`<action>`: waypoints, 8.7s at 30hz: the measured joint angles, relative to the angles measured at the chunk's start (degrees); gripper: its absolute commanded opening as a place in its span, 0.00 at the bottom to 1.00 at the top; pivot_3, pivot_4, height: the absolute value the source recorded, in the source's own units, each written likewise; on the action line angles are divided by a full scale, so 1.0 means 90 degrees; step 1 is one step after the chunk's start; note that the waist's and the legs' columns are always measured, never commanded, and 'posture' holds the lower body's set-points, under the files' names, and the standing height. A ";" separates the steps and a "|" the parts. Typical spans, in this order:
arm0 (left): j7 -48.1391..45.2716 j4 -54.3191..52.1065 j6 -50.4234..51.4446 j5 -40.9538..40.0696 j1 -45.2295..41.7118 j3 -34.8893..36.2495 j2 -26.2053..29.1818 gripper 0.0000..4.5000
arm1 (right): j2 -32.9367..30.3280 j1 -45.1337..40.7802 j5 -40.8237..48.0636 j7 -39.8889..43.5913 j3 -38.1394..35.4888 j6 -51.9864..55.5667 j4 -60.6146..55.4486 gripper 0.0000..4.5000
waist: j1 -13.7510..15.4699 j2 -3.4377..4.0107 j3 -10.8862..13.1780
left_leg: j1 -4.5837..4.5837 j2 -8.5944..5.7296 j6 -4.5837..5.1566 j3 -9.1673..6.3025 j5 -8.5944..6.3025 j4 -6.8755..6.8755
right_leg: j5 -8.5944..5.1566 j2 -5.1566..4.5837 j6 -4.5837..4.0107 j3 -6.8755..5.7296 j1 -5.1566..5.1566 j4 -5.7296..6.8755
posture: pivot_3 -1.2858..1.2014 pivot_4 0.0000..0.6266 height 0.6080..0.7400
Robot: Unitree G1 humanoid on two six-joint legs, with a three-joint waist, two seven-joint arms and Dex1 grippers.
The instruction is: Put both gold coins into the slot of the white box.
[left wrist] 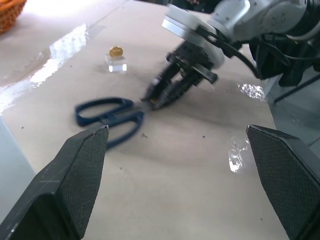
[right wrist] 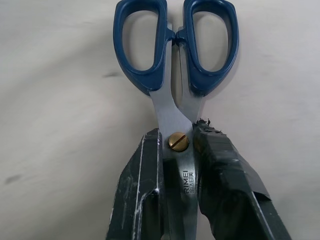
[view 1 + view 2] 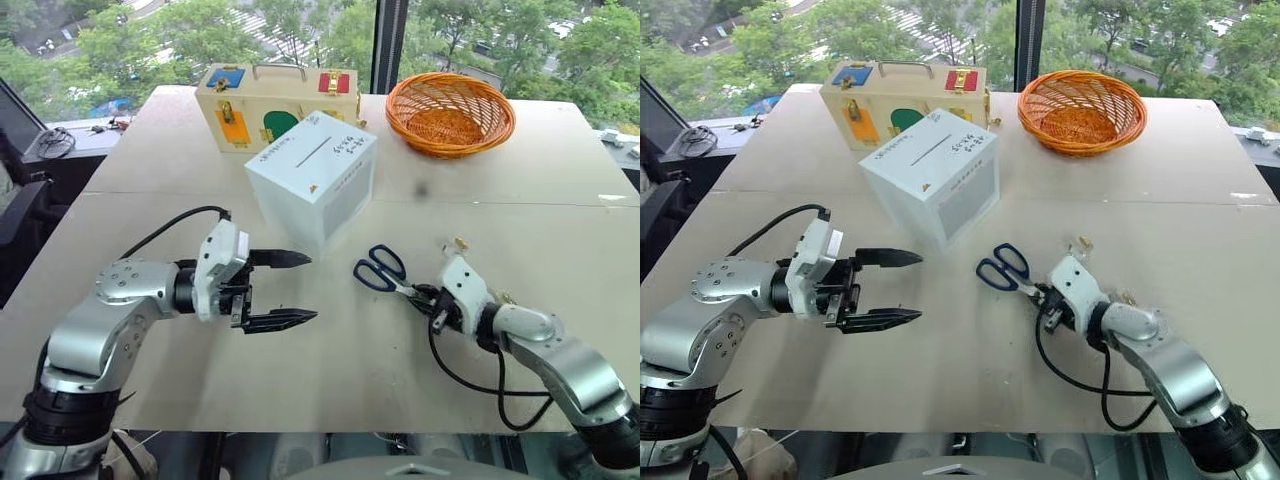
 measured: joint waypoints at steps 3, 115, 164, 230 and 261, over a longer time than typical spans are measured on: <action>-0.0001 0.0107 -0.0054 -0.0001 -0.0119 -0.0126 -0.0155 1.00 | 0.0202 0.0033 0.0645 0.0095 -0.0675 -0.0009 -0.0433 0.08 | -0.0020 0.0008 0.0011 | 0.0002 0.0000 0.0000 0.0006 0.0000 0.0003 | 0.0001 -0.0002 0.0002 0.0009 -0.0001 0.0001 | 0.52 0.24 1.00; 0.0861 -0.0231 0.0813 -0.0438 -0.1399 -0.1572 -0.1009 1.00 | -0.0289 0.1857 0.0594 -0.1024 -0.3447 0.1431 -0.1843 0.02 | -0.0017 0.0025 0.0001 | 0.0003 -0.0014 0.0002 0.0007 0.0000 0.0001 | -0.0013 0.0032 0.0031 0.0086 0.0000 -0.0004 | 0.52 0.24 1.00; 0.0764 0.0714 0.1883 -0.1494 -0.3314 -0.1511 -0.1972 0.29 | -0.2682 -0.0247 0.7039 -0.2490 -0.3442 0.0341 -0.2892 0.00 | -0.0016 0.0012 0.0011 | -0.0002 -0.0016 0.0003 0.0004 0.0000 0.0002 | -0.0002 0.0036 0.0012 0.0088 0.0003 -0.0008 | 0.52 0.24 1.00; 0.2901 0.5024 0.4284 0.0732 -0.7028 -0.1608 -0.0446 0.00 | -0.3095 -0.0458 0.4643 0.0429 -0.4459 -0.0300 -0.1627 0.99 | -0.0013 -0.0055 0.0069 | -0.0022 -0.0018 0.0002 0.0005 0.0000 -0.0006 | 0.0006 0.0037 0.0045 0.0082 -0.0019 -0.0008 | 0.52 0.24 1.00; 0.3020 0.3726 0.4513 0.1002 -0.6744 -0.0675 -0.0875 0.75 | -0.2437 -0.0251 0.4265 -0.0614 -0.4067 -0.0018 -0.1857 1.00 | -0.0043 -0.0057 0.0070 | -0.0016 -0.0016 0.0001 0.0008 0.0001 0.0002 | 0.0009 0.0031 0.0049 0.0087 -0.0018 0.0005 | 0.52 0.24 1.00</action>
